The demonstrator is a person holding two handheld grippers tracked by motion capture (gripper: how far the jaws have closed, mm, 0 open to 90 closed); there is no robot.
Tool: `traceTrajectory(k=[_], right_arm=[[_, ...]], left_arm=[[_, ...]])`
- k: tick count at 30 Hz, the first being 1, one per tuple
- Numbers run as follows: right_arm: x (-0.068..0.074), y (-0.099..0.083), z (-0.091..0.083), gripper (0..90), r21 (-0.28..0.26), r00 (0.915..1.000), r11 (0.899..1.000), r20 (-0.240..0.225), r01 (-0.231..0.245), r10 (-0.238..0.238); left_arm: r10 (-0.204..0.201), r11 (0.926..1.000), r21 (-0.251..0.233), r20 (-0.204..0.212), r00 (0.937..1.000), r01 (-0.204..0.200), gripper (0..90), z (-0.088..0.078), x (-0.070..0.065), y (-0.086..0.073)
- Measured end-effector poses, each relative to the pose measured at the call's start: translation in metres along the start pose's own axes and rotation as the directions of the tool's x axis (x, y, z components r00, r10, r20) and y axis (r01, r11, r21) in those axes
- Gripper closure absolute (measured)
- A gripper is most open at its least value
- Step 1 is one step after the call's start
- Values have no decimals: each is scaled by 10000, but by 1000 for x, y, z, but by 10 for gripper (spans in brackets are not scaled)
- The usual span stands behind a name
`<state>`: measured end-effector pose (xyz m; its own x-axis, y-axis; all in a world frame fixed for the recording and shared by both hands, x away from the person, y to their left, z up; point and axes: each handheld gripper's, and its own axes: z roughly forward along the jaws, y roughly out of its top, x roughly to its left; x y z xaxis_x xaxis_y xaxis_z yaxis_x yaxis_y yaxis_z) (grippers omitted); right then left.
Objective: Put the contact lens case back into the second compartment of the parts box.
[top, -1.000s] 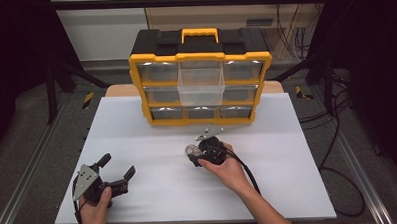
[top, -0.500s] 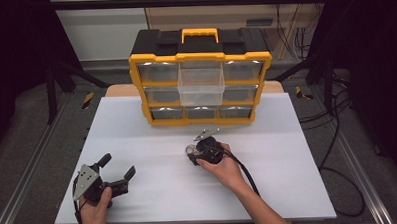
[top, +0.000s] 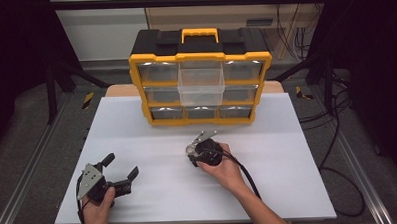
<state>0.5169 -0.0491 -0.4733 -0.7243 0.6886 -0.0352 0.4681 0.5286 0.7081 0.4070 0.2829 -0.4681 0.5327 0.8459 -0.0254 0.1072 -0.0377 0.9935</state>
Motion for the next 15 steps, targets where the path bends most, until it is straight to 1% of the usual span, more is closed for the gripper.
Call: traceTrajectory(k=[1, 2, 4, 6, 10, 11, 13, 15], right_arm=[[1, 1, -3, 489, -19, 10000, 10000, -3, -25, 25], [0, 3, -9, 489, -196, 9999, 9997, -31, 140, -141], [1, 3, -12, 490, -271, 10000, 9996, -40, 72, -73], [2, 4, -21, 490, -349, 9998, 9992, -73, 170, -173], [1, 4, -28, 489, -377, 9996, 9989, -43, 278, -280], [0, 4, -33, 489, -441, 9994, 9985, -31, 331, -333], [-1, 4, -36, 490, -462, 9996, 9985, -39, 291, -293], [-3, 4, -44, 489, -552, 9997, 9982, -14, 238, -240]], left_arm=[[3, 10000, 5, 14, 10000, -3, 14, 0, 0, 0], [7, 10000, 14, 19, 10000, -7, 14, 1, 0, 0], [-5, 10000, 23, 21, 10000, 5, 14, 1, 1, 0], [-12, 10000, 30, 5, 10000, 12, 14, 2, 2, 0], [-13, 10000, 54, -3, 10000, 13, 14, 3, 2, -1], [-4, 10000, 52, -4, 10000, 4, 14, 3, 2, -1], [15, 10000, 53, -1, 10000, -15, 14, 3, 2, -1], [19, 10000, 59, -1, 10000, -19, 14, 3, 2, -1]])
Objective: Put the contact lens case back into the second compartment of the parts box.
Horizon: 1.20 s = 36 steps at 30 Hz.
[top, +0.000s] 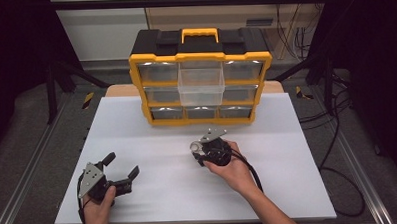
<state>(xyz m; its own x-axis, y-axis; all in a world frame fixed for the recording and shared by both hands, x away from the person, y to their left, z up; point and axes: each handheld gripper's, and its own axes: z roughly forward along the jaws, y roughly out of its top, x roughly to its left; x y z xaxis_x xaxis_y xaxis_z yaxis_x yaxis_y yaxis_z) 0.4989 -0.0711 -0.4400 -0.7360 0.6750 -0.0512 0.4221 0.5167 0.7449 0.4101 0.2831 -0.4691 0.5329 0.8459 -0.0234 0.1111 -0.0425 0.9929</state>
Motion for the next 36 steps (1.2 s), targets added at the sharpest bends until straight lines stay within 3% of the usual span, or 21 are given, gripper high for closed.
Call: traceTrajectory(k=[20, 36], right_arm=[[-24, -6, -42, 489, -299, 9993, 9993, 290, -228, 237], [-57, -14, -91, 489, -789, 9934, 9945, 866, -685, 752]], left_arm=[[-10, 10000, 21, -11, 10000, 10, 14, 0, 1, -1], [57, 10000, 44, -32, 10000, -57, 14, 0, 0, 0]])
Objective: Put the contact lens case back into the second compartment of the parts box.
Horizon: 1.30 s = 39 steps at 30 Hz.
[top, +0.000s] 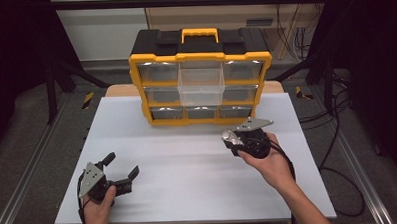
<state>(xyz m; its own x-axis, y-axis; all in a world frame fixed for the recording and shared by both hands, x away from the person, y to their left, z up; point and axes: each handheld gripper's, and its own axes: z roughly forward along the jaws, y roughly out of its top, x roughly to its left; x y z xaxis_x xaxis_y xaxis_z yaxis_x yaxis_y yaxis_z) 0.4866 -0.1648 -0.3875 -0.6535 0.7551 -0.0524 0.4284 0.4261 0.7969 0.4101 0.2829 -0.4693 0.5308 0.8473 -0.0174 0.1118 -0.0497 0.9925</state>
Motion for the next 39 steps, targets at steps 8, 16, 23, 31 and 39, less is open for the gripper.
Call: traceTrajectory(k=[8, 16, 23, 31, 39], right_arm=[[-17, -2, -24, 489, -220, 9987, 9994, 411, -284, 293], [-28, -2, -37, 489, -400, 9969, 9978, 572, -521, 543], [-32, 3, -44, 490, -511, 9964, 9973, 647, -522, 555], [-38, 17, -55, 489, -649, 9958, 9973, 818, -351, 404], [-44, 38, -66, 489, -821, 9943, 9965, 1037, -172, 257]], left_arm=[[-42, 10000, -29, 21, 10000, 42, 14, -1, -1, 0], [-211, 9997, -145, -87, 9997, 210, 14, -5, 2, 0], [-292, 9994, -164, -122, 9995, 290, 14, -6, 2, 0], [-287, 9995, -162, -141, 9995, 285, 14, -7, 2, 0], [-301, 9994, -179, -142, 9994, 298, 14, -7, 3, 0]])
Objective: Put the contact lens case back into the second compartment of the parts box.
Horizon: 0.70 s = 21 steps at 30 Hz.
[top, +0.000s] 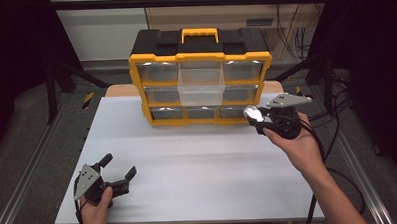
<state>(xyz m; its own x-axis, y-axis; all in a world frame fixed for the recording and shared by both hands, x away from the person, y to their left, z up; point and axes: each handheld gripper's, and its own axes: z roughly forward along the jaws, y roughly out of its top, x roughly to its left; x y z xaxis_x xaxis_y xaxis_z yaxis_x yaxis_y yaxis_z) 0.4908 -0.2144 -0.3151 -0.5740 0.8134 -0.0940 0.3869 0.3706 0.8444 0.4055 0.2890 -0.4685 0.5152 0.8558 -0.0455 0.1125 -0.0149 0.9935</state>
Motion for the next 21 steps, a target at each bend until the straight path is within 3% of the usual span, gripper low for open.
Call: traceTrajectory(k=[12, 21], right_arm=[[-8, 44, -13, 489, -517, 9996, 9986, 251, 124, -111], [-5, 73, -18, 489, -867, 9988, 9956, 364, 353, -323]], left_arm=[[32, 10000, 17, -5, 10000, -32, 14, 0, 0, 0], [31, 10000, -9, 13, 10000, -31, 14, 0, -1, 0]])
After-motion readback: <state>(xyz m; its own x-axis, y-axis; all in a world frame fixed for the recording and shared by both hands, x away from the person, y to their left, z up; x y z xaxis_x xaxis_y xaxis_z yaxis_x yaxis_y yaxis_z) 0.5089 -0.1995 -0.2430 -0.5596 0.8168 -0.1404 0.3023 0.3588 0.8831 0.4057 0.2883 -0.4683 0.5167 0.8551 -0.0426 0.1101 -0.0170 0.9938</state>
